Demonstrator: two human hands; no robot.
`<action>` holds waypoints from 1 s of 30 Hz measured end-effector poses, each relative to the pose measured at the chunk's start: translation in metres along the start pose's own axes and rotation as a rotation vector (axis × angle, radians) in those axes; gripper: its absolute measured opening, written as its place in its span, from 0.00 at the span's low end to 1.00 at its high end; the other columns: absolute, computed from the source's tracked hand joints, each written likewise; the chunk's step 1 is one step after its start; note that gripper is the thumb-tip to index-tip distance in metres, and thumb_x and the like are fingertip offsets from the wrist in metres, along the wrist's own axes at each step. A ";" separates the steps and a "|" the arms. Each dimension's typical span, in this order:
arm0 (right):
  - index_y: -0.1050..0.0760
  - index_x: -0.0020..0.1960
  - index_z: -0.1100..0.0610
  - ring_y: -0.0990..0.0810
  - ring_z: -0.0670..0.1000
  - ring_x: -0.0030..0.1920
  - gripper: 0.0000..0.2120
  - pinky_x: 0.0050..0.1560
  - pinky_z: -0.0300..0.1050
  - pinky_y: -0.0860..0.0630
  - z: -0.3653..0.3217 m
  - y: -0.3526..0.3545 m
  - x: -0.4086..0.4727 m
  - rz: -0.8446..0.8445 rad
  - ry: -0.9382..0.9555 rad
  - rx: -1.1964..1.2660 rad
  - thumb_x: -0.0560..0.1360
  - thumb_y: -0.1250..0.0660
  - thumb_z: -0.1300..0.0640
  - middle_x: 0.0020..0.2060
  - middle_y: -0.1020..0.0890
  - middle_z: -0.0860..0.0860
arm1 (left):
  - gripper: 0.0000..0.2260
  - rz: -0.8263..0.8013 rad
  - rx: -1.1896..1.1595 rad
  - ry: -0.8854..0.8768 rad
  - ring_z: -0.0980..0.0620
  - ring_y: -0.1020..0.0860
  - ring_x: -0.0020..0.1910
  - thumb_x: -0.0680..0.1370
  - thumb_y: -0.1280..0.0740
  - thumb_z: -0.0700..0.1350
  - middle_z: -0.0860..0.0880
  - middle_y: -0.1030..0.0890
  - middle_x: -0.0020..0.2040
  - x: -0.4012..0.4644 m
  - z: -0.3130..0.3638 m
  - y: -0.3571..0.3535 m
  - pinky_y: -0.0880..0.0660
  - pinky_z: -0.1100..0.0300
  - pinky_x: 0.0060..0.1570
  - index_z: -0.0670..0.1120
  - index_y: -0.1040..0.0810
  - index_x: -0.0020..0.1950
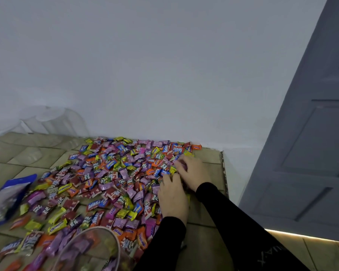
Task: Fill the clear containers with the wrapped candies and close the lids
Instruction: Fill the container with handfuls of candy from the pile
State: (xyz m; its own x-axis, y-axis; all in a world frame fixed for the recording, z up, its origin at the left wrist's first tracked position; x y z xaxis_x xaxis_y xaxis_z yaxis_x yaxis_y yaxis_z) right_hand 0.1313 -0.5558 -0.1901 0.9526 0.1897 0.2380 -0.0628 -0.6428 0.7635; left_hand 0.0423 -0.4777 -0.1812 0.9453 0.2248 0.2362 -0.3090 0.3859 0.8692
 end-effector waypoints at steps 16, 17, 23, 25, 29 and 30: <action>0.37 0.30 0.52 0.32 0.48 0.30 0.22 0.29 0.43 0.40 0.022 0.025 -0.015 0.211 -0.392 0.384 0.81 0.45 0.45 0.26 0.31 0.48 | 0.09 0.020 -0.099 0.105 0.43 0.25 0.50 0.80 0.43 0.34 0.41 0.34 0.67 0.003 -0.013 0.009 0.32 0.58 0.42 0.42 0.28 0.58; 0.38 0.29 0.52 0.32 0.48 0.29 0.23 0.30 0.43 0.40 0.026 0.026 -0.016 0.236 -0.413 0.438 0.81 0.45 0.45 0.26 0.31 0.49 | 0.09 0.033 -0.113 0.104 0.44 0.25 0.51 0.80 0.42 0.35 0.42 0.33 0.67 0.003 -0.013 0.010 0.33 0.58 0.41 0.42 0.28 0.59; 0.26 0.35 0.56 0.24 0.49 0.34 0.23 0.33 0.41 0.32 0.023 0.028 -0.018 0.270 -0.456 0.615 0.79 0.43 0.39 0.30 0.22 0.51 | 0.12 0.100 -0.186 0.027 0.46 0.28 0.54 0.81 0.41 0.38 0.45 0.28 0.59 0.003 0.003 0.029 0.31 0.57 0.46 0.44 0.27 0.64; 0.26 0.34 0.52 0.24 0.47 0.33 0.21 0.33 0.40 0.31 0.016 0.030 -0.020 0.268 -0.452 0.673 0.78 0.41 0.40 0.29 0.23 0.48 | 0.10 0.096 -0.208 0.029 0.46 0.28 0.52 0.82 0.42 0.41 0.45 0.27 0.57 0.003 0.005 0.034 0.32 0.57 0.44 0.44 0.28 0.63; 0.29 0.32 0.53 0.27 0.45 0.31 0.22 0.30 0.33 0.32 0.014 0.035 -0.028 0.298 -0.521 0.771 0.78 0.40 0.41 0.27 0.25 0.47 | 0.10 0.075 -0.225 0.037 0.46 0.28 0.49 0.83 0.43 0.41 0.45 0.28 0.55 0.001 0.006 0.039 0.31 0.56 0.43 0.44 0.30 0.63; 0.28 0.33 0.55 0.26 0.47 0.32 0.22 0.32 0.36 0.31 0.015 0.035 -0.030 0.301 -0.544 0.785 0.78 0.40 0.40 0.28 0.24 0.49 | 0.11 0.073 -0.232 0.038 0.46 0.28 0.48 0.82 0.43 0.40 0.45 0.28 0.56 0.000 0.006 0.040 0.30 0.55 0.43 0.44 0.30 0.64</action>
State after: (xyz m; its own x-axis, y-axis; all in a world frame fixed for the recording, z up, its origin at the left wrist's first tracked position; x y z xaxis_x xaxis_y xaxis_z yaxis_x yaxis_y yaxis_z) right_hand 0.1054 -0.5955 -0.1791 0.9483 -0.3011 -0.1006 -0.2966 -0.9533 0.0571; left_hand 0.0309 -0.4678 -0.1434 0.9163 0.2918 0.2742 -0.3962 0.5613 0.7266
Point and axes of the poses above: each hand's wrist, its own x-axis towards the middle knuckle, its own y-axis out of the back of the hand, z = x × y, the point moved 10 cm from there along x, towards the middle knuckle
